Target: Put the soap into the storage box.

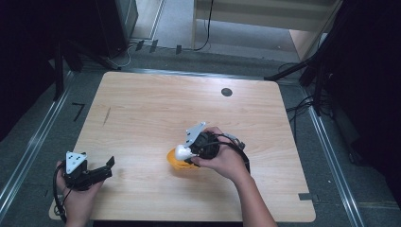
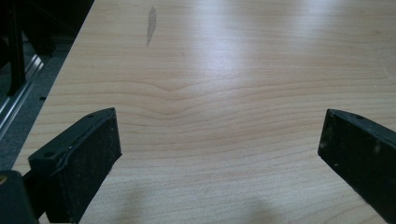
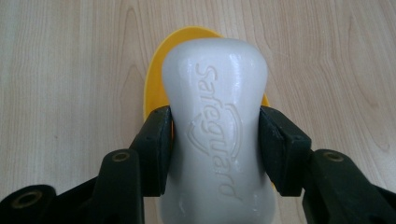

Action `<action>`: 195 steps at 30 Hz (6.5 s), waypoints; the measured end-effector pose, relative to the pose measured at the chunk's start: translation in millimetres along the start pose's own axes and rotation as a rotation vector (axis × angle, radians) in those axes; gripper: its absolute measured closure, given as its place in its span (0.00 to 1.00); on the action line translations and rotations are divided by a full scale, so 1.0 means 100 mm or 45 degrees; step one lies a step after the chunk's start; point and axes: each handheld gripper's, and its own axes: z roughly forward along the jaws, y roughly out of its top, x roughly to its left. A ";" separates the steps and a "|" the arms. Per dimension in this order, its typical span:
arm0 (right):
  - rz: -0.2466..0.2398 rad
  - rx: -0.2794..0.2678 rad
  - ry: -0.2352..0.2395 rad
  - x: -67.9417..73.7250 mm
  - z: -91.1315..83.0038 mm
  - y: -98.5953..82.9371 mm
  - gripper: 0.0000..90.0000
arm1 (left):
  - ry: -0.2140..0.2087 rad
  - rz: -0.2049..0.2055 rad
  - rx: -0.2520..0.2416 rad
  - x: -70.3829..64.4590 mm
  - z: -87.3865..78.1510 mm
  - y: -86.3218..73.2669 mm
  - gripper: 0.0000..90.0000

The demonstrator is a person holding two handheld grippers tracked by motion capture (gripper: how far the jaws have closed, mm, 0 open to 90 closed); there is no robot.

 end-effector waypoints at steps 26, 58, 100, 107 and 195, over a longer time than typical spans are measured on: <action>0.088 -0.066 -0.010 -0.08 0.01 -0.09 0.46 | -0.003 -0.003 0.000 0.00 0.00 0.00 0.00; 0.528 -0.218 -0.248 -0.01 -0.28 -0.70 0.12 | 0.005 0.008 -0.004 -0.01 0.00 0.00 0.00; 0.770 -0.239 -0.419 0.15 -0.39 -1.56 0.05 | 0.006 0.005 -0.001 -0.01 0.00 0.00 0.00; 0.798 -0.240 -0.441 0.19 -0.39 -1.68 0.05 | 0.004 0.004 -0.003 -0.01 0.00 0.00 0.00; 1.181 -0.467 -0.830 0.90 -1.06 -3.23 0.07 | 0.015 0.022 0.003 -0.02 -0.01 0.00 0.00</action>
